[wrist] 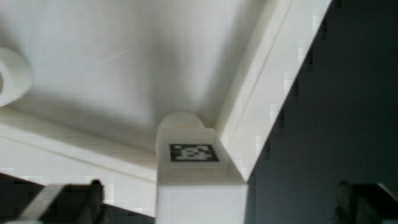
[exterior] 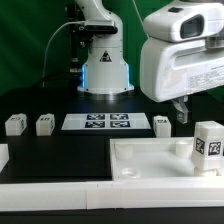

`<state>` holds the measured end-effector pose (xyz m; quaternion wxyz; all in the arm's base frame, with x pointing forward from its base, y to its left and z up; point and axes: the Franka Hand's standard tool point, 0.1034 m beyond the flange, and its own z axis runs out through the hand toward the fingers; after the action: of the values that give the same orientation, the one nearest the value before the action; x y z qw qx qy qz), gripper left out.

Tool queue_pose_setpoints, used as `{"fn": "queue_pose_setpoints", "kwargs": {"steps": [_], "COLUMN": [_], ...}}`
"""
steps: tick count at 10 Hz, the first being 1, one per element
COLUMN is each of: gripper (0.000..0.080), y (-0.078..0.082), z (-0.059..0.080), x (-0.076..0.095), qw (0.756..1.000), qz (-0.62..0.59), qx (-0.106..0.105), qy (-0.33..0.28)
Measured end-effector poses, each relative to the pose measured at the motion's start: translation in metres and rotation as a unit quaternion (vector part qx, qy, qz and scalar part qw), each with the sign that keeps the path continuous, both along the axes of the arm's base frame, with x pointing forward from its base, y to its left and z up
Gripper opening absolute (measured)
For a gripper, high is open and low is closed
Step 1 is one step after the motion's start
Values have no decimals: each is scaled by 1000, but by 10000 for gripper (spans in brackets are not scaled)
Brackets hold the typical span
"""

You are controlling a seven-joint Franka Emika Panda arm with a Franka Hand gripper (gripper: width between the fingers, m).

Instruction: Assemble one leg

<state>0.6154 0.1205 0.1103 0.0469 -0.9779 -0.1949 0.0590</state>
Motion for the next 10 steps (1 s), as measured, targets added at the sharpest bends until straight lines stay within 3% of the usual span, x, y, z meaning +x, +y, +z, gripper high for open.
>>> {"fn": "queue_pose_setpoints", "kwargs": {"steps": [4, 7, 10], "gripper": [649, 649, 649], "y": [-4, -4, -4], "z": [-9, -15, -22], "x": [3, 18, 16], "qw": [1000, 1000, 1000], "qz": [-6, -11, -9], "qx": [-2, 1, 1], "qy": [3, -2, 1]}}
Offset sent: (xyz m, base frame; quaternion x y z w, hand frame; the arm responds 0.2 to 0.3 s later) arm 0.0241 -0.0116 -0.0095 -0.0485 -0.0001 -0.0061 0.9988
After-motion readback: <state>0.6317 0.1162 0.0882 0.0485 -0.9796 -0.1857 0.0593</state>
